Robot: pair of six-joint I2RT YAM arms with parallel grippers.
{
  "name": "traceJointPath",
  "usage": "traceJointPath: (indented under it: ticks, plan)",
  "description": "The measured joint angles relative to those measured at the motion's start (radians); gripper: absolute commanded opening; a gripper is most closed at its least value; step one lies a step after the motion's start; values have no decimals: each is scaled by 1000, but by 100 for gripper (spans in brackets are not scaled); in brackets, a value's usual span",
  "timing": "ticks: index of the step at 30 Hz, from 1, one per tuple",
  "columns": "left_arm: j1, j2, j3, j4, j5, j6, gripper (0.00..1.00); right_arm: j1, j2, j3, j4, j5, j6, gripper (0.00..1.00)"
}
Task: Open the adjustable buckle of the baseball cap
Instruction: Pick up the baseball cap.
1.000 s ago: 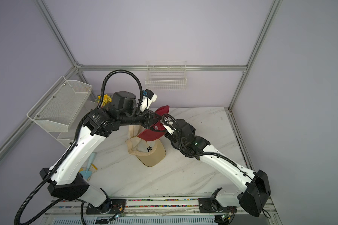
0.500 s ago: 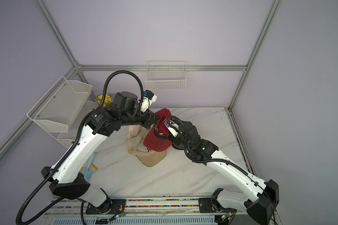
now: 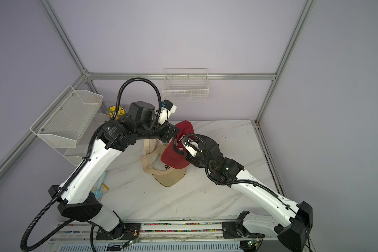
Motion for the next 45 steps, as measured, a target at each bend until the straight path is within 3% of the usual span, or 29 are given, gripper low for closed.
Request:
traceJointPath:
  ticks: [45]
  plan:
    - [1, -23, -11, -23, 28, 3, 0, 26, 91, 73, -8, 125, -16, 71]
